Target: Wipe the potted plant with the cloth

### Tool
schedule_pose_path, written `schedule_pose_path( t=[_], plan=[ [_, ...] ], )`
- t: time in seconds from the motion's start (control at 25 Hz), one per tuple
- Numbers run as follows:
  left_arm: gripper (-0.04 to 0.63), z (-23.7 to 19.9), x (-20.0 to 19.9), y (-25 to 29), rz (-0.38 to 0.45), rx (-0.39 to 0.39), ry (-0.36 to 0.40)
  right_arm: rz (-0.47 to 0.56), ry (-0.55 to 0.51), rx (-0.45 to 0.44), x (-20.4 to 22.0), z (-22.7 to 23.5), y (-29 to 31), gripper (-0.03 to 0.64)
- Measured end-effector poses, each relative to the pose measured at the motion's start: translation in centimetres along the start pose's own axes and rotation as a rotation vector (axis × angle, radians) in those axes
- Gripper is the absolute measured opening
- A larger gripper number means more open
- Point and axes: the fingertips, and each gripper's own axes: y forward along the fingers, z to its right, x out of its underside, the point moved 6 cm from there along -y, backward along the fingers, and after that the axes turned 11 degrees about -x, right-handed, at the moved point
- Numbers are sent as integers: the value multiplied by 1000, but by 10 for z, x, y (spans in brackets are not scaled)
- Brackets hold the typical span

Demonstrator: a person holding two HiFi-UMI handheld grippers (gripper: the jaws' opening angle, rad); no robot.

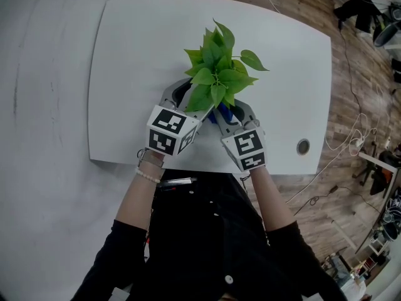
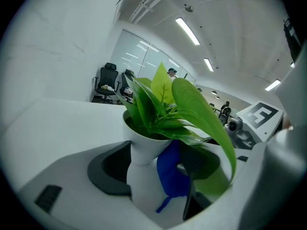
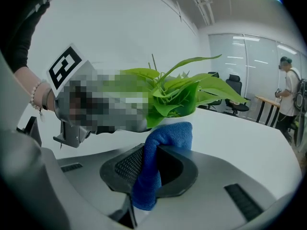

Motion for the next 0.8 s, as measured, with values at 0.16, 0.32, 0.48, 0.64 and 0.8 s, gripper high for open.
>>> schedule_pose_path(
  t=[0.16, 0.32, 0.48, 0.64, 0.8],
  plan=[
    [313, -2, -9, -1, 10, 17, 36, 0, 13, 37, -5, 16, -4, 94],
    [313, -3, -15, -2, 23, 23, 75, -3, 21, 74, -8, 36, -7, 94],
    [313, -2, -19, -3, 41, 34, 93, -4, 21, 106, -8, 52, -10, 94],
    [314, -4, -23, 3, 46, 55, 109, -7, 9, 125, -13, 69, -9, 94],
    [314, -10, -24, 9, 47, 65, 127, -15, -21, 116, -17, 78, -4, 94]
  ],
)
